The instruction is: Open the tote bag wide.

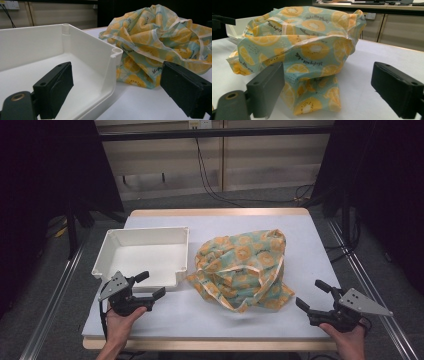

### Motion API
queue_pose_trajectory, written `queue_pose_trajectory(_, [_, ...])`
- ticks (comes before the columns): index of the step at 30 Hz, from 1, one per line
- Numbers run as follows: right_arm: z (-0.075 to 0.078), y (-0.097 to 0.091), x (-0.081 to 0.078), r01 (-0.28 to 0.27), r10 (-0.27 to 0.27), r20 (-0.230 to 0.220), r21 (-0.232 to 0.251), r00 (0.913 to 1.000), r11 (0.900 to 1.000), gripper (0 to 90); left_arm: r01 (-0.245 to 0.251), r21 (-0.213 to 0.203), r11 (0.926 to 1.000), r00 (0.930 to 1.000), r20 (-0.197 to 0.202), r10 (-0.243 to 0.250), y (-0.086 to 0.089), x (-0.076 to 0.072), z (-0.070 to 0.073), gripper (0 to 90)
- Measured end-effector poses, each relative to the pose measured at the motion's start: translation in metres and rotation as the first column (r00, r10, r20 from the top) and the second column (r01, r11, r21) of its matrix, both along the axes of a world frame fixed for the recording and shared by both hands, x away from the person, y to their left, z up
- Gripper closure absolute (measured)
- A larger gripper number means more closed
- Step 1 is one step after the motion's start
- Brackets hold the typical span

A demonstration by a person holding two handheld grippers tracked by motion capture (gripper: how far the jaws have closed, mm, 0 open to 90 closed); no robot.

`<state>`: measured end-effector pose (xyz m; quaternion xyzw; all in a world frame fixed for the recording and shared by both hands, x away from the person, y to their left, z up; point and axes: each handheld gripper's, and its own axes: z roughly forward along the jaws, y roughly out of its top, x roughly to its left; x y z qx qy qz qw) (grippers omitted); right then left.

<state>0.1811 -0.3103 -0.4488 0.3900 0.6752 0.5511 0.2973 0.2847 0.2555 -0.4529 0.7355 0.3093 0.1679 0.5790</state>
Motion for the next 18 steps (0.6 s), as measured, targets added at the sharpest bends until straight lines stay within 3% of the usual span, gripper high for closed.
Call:
queue_pose_trajectory(2, [0.001, 0.0, 0.0, -0.01, 0.01, -0.003, -0.002, 0.9999, 0.9999, 15.2, -0.019, 0.031, 0.9993, 0.9997, -0.012, 0.02, -0.001, 0.0, 0.0, 11.6])
queue_pose_trajectory(4, [0.001, 0.0, 0.0, -0.042, 0.042, -0.007, -0.014, 0.9991, 0.999, 23.7, 0.005, 0.03, 0.9995, 0.9999, -0.015, -0.005, -0.002, 0.0, -0.001, 14.9])
queue_pose_trajectory(11, [0.001, 0.008, 0.003, -0.112, 0.11, -0.051, -0.027, 0.9926, 0.9934, 28.3, 0.052, 0.049, 0.9975, 0.9976, -0.048, -0.05, -0.008, -0.001, -0.001, 21.2])
queue_pose_trajectory(12, [0.002, 0.01, 0.004, -0.131, 0.129, -0.066, -0.029, 0.9895, 0.991, 31.7, 0.076, 0.052, 0.9958, 0.9958, -0.056, -0.073, -0.01, -0.001, -0.001, 21.7])
queue_pose_trajectory(14, [0.002, 0.011, 0.005, -0.158, 0.155, -0.077, -0.033, 0.9849, 0.9869, 33.1, 0.079, 0.065, 0.9947, 0.9957, -0.054, -0.076, -0.012, -0.002, 0.0, 21.8])
queue_pose_trajectory(17, [0.003, 0.012, 0.006, -0.179, 0.176, -0.093, -0.029, 0.98, 0.9834, 35.3, 0.1, 0.051, 0.9936, 0.9933, -0.063, -0.097, -0.013, -0.003, -0.001, 22.6])
queue_pose_trajectory(18, [0.005, 0.014, 0.008, -0.201, 0.197, -0.111, -0.027, 0.974, 0.9791, 39.6, 0.104, 0.051, 0.9932, 0.9927, -0.067, -0.101, -0.013, -0.003, -0.001, 23.5])
